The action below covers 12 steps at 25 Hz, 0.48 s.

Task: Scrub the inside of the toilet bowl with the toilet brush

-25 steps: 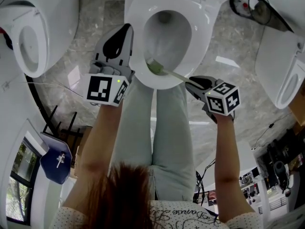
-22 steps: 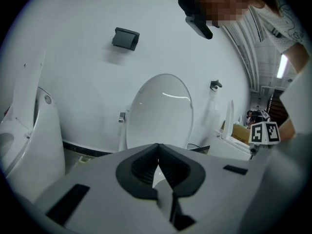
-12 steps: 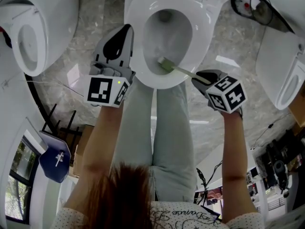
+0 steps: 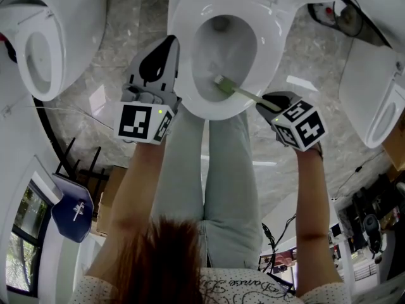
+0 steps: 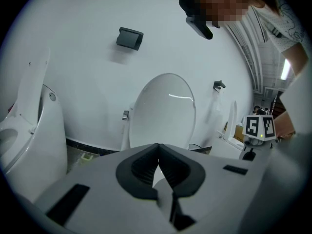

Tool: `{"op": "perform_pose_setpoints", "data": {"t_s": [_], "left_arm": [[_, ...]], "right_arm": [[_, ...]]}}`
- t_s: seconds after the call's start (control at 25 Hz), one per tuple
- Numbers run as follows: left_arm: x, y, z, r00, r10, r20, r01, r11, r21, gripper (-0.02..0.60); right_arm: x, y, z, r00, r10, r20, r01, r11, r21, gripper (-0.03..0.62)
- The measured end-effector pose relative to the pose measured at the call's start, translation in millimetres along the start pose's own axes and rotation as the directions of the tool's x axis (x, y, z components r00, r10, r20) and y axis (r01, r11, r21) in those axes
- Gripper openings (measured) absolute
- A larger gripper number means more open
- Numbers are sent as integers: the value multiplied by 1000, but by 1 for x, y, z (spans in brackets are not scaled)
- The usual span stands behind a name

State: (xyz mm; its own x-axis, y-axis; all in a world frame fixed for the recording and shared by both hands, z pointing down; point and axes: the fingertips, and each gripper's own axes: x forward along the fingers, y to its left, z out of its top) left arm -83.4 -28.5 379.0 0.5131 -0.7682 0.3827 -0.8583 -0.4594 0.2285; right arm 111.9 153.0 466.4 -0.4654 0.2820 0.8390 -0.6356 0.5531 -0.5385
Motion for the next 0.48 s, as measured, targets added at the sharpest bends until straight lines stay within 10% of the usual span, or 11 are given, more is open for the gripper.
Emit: {"op": "perform_pose_setpoints", "data": {"t_s": [0.48], "left_arm": [[11, 5, 5, 1000, -10, -6, 10, 1000, 0, 3]], "right_arm": [[-10, -30, 20, 995, -89, -33, 88, 995, -55, 115]]}}
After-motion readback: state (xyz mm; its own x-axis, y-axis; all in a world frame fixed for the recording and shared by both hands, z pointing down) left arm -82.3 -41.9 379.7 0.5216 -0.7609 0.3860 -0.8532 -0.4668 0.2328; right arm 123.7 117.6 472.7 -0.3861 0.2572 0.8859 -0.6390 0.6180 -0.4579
